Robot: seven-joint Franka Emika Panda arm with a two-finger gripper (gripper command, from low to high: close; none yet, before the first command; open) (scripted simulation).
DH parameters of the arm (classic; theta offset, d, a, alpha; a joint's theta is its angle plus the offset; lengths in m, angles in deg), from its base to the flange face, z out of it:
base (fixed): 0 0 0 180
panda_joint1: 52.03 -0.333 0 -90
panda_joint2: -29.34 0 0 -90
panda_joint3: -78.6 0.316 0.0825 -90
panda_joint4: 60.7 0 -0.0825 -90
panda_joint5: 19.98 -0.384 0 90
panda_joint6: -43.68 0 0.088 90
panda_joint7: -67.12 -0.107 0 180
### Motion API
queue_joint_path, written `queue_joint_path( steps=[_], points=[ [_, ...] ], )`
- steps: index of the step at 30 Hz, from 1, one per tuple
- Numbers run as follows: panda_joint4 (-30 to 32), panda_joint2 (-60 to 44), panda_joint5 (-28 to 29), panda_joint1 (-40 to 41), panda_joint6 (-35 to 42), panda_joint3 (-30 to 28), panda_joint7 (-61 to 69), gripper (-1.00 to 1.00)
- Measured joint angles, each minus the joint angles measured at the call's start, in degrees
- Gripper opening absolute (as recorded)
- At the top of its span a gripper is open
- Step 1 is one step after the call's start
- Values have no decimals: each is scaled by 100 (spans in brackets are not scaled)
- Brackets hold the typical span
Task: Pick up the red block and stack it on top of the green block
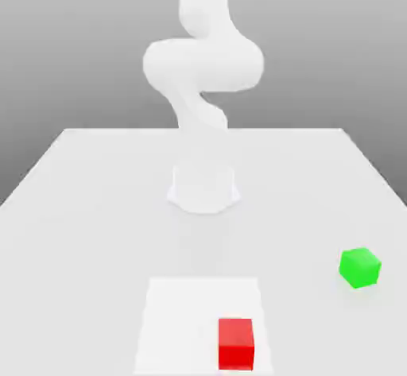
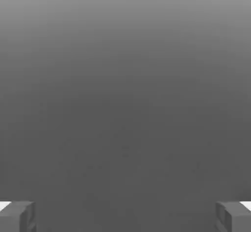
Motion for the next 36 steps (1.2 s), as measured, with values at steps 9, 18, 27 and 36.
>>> queue_joint_path(
  steps=[9,18,27,36],
  points=[
    [377,-1906,145,74,-749,248,-297,0],
    [746,-3775,262,34,-1482,383,-569,0],
    [947,-5636,301,-88,-2434,377,-739,0],
    [857,-6255,425,-172,-2948,273,-836,-100]
  ],
)
